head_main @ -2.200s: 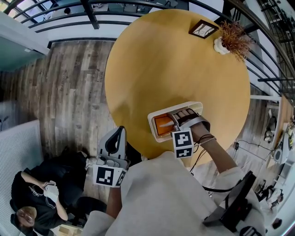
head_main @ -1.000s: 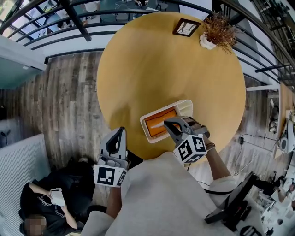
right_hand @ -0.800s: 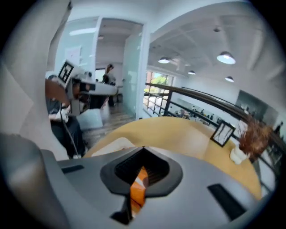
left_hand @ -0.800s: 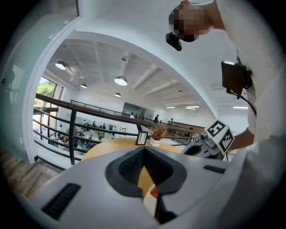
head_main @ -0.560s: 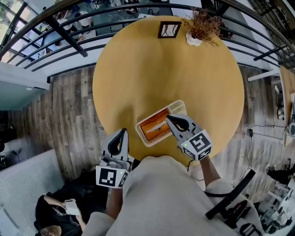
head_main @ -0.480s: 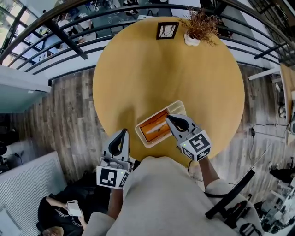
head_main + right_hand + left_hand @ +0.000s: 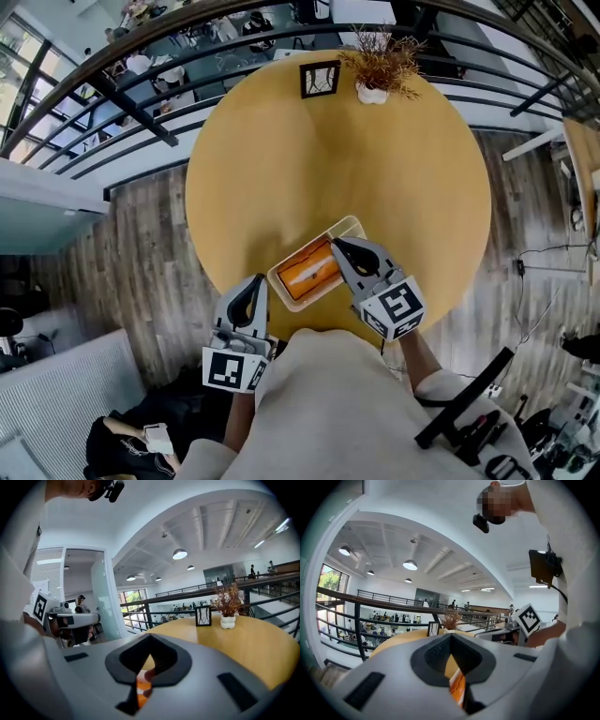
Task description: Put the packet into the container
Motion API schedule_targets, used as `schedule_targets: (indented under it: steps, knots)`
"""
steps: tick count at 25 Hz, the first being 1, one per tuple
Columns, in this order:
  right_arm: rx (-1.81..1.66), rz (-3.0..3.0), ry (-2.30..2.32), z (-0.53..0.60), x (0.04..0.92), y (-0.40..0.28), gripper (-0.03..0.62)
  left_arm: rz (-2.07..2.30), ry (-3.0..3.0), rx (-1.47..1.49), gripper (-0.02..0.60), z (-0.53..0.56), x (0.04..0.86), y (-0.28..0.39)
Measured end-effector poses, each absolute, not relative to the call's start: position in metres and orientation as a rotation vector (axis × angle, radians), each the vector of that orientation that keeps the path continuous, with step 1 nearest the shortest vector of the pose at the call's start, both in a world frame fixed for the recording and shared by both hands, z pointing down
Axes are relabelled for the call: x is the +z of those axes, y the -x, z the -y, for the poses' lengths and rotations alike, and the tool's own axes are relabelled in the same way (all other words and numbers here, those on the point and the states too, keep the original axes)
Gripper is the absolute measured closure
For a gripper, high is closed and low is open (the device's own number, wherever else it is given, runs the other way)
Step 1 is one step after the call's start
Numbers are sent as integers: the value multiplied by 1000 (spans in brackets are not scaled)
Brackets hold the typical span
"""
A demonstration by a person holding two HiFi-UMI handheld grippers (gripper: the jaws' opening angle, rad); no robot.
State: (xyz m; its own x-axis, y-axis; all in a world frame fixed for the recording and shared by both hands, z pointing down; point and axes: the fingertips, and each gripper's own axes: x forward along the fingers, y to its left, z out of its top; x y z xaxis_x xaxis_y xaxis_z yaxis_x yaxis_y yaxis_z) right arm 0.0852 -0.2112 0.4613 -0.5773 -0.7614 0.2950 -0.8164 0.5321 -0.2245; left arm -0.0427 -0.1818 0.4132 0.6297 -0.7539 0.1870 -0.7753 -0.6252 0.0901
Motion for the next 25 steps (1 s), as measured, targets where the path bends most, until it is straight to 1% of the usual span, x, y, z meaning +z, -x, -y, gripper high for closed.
schedule_targets:
  steps: [6,12,16,25]
  knots:
    - [425,2671,-1408,210,431,-92,589,1304,-2724,161,577,181,398,35]
    - [263,2666,-1517,203,395,-104,589,1294,-2799,121,577,182,379,22]
    - [183,2697,-1498,188,372,-102,589,1289,-2826,106,577,174,369,14]
    - [196,2759,-1502,158,362,-107,589,1289,-2856,54,577,152,360,3]
